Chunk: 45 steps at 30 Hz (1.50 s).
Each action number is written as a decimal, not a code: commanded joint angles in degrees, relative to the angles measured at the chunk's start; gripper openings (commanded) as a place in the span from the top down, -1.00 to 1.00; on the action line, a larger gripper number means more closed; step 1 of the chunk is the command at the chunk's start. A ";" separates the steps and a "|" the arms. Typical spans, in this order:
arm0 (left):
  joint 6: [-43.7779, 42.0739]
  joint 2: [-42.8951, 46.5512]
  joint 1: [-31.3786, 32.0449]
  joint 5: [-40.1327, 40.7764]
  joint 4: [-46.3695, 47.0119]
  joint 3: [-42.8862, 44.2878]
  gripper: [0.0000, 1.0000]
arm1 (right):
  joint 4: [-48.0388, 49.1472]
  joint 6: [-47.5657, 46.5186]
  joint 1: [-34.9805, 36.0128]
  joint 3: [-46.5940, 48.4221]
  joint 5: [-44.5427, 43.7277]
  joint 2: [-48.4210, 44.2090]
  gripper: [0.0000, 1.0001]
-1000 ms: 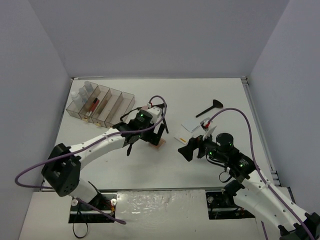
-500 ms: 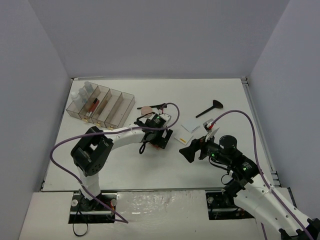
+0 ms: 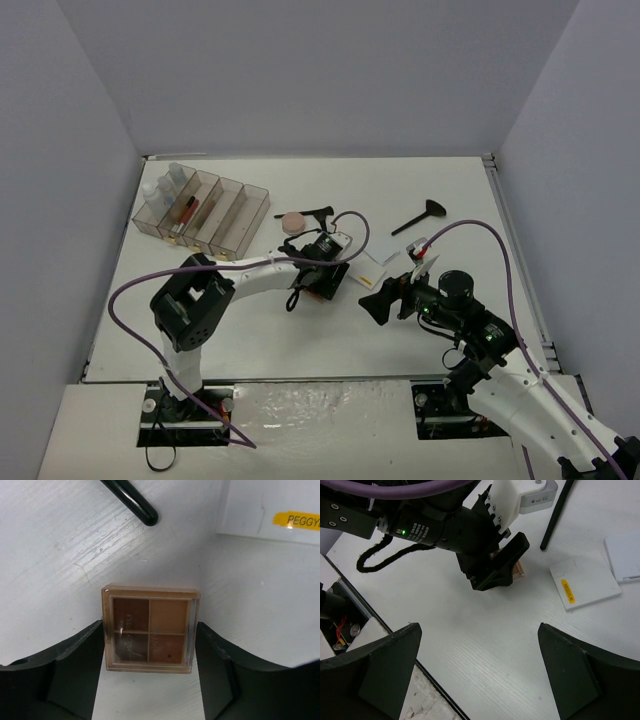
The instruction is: Organize the makeup
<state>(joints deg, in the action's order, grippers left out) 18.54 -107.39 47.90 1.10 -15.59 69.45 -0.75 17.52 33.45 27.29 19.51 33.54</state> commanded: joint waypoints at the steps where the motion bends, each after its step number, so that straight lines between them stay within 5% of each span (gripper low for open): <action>1: -0.98 5.25 -0.24 2.24 -4.08 2.03 0.13 | 2.60 -0.53 0.12 2.42 -0.37 0.56 -1.00; 3: -1.57 6.94 -0.79 3.12 -4.98 2.62 0.29 | 2.60 -0.47 0.12 2.33 -0.35 0.30 -1.00; 9: -4.52 14.17 -4.05 5.77 -9.05 5.11 0.31 | 2.51 -0.42 0.12 2.51 -0.56 -0.32 -1.00; 16: -13.63 19.77 -19.19 9.83 -13.06 9.30 0.30 | 2.60 -1.16 0.12 2.33 -0.60 0.71 -1.00; 23: -22.05 10.58 -32.26 15.91 -12.36 19.60 0.30 | 2.72 -1.93 0.12 2.39 -1.17 3.04 -1.00; 31: -25.79 -3.17 -35.44 24.44 -9.33 32.28 0.29 | 2.53 -1.23 0.12 2.31 -1.03 3.01 -1.00; 38: -29.08 -11.15 -36.03 27.97 -10.00 37.82 0.14 | 2.51 -0.76 0.12 2.01 -1.33 2.90 -1.00; 45: -28.88 -12.02 -36.12 25.92 -9.61 37.90 -0.43 | 2.45 -0.91 0.12 2.40 -1.03 3.73 -1.00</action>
<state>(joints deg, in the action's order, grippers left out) -9.14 -122.23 12.29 25.61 -26.83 103.87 -1.13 16.46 33.45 27.29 18.63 36.51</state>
